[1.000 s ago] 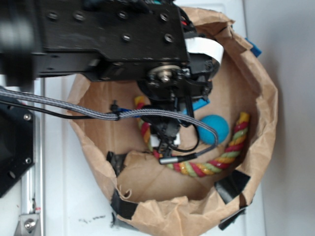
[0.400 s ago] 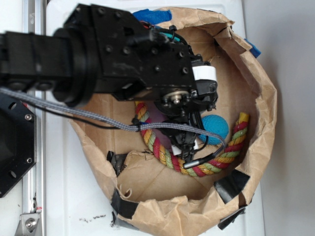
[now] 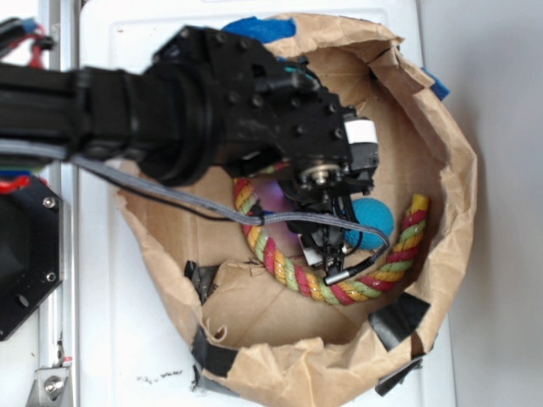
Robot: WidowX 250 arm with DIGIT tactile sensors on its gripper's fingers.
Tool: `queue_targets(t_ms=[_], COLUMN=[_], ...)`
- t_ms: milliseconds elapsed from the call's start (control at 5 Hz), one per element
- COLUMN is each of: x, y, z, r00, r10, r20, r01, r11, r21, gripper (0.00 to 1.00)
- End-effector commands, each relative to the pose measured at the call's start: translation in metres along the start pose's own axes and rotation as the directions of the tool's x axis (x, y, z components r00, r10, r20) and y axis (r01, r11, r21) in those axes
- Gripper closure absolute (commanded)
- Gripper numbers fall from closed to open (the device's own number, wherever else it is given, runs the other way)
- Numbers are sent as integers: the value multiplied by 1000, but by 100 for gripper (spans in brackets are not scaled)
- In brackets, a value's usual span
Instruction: Grab the blue block.
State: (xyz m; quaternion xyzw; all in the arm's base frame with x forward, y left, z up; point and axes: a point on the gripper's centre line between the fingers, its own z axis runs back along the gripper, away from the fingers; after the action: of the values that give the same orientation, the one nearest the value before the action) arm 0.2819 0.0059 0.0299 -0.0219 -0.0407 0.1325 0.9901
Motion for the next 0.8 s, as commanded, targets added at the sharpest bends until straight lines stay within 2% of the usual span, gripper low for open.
queue_targets(t_ms=[0,200,400,600], x=[4,3,3,2], y=[-8,-8,-7,-7], z=[0,1,0,1], r00=[998,998,998,997], r10=[-49,-64,-53,-65], r20=[32,27,34,32], r01=[48,64,53,64], r11=[999,998,999,998], r21=[15,7,7,10], gripper=[0,0,100,100])
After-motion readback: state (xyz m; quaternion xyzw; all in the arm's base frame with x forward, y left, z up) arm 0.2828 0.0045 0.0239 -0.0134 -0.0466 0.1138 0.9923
